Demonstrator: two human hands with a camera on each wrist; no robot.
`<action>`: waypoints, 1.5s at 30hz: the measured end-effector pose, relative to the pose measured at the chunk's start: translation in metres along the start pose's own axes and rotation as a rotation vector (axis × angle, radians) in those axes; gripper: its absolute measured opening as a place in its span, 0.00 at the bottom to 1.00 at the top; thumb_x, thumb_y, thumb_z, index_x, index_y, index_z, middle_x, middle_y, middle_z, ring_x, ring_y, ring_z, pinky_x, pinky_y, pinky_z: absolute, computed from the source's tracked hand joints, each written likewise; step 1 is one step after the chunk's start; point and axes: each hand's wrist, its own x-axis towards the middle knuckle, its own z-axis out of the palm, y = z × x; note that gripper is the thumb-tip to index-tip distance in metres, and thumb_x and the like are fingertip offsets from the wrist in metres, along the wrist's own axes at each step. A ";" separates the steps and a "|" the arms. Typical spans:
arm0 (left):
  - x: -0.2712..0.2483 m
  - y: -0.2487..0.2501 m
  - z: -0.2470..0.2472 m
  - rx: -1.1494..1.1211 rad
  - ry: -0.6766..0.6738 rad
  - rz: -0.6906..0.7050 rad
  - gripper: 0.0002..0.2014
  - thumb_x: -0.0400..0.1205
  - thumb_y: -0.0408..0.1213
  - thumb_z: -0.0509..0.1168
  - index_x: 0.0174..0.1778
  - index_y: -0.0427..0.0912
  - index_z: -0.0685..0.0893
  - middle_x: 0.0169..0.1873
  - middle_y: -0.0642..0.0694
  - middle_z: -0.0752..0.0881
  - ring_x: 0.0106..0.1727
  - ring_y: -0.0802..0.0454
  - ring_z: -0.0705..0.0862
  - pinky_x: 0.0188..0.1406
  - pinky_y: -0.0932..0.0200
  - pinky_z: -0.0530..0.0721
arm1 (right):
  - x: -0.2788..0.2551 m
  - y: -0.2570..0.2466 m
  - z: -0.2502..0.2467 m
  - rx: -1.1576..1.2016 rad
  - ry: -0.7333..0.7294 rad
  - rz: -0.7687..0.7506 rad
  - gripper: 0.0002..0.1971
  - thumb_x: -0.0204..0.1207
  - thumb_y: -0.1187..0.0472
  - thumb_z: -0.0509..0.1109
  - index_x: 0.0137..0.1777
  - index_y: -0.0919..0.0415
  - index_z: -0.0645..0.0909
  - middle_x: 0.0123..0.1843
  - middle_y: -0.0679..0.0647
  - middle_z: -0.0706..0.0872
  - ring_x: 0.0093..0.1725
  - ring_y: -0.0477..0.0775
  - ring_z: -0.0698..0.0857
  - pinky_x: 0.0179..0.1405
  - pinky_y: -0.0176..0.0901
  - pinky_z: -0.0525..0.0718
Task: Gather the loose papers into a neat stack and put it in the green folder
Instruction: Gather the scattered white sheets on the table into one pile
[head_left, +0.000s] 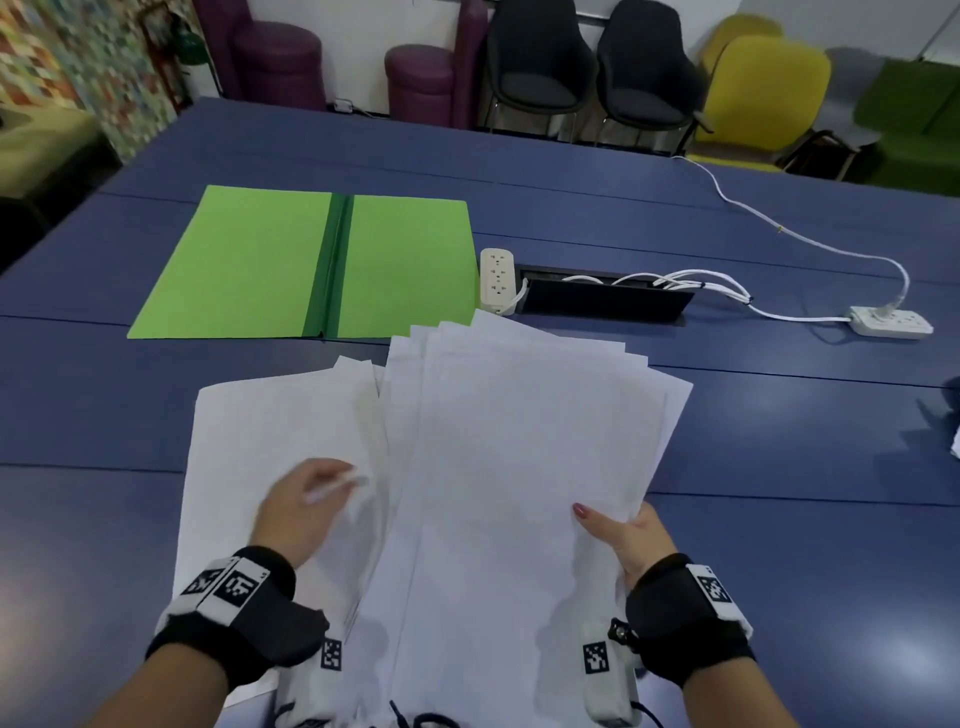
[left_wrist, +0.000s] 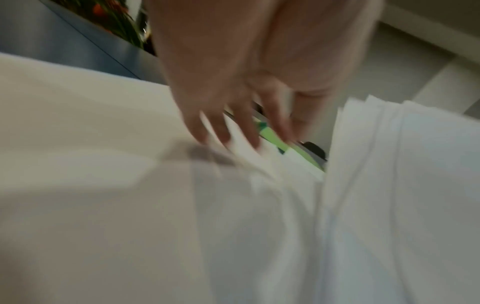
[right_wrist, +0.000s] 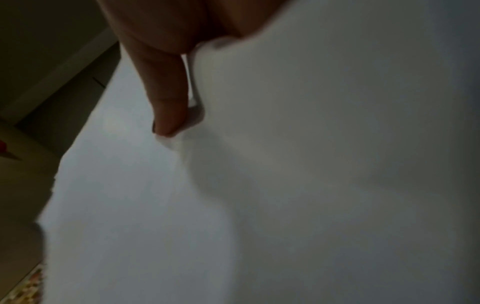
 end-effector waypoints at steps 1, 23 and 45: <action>0.004 -0.004 -0.009 0.167 0.199 -0.061 0.13 0.75 0.36 0.70 0.55 0.45 0.83 0.57 0.37 0.85 0.62 0.35 0.80 0.57 0.50 0.79 | 0.001 0.003 -0.002 0.010 -0.005 0.000 0.43 0.25 0.45 0.88 0.47 0.58 0.86 0.50 0.61 0.91 0.52 0.63 0.88 0.60 0.59 0.82; 0.015 0.015 -0.022 0.317 -0.087 -0.333 0.20 0.70 0.37 0.74 0.56 0.34 0.82 0.53 0.36 0.86 0.54 0.36 0.83 0.49 0.50 0.78 | 0.001 0.012 -0.003 0.063 -0.023 0.044 0.44 0.30 0.51 0.89 0.52 0.65 0.85 0.38 0.53 0.93 0.48 0.60 0.88 0.58 0.56 0.82; -0.063 0.191 -0.049 -0.067 -0.192 0.406 0.10 0.64 0.37 0.73 0.40 0.42 0.90 0.38 0.45 0.93 0.39 0.47 0.91 0.41 0.51 0.88 | 0.007 0.011 0.000 -0.094 0.051 0.053 0.12 0.67 0.74 0.74 0.52 0.68 0.83 0.39 0.57 0.88 0.45 0.61 0.85 0.55 0.53 0.83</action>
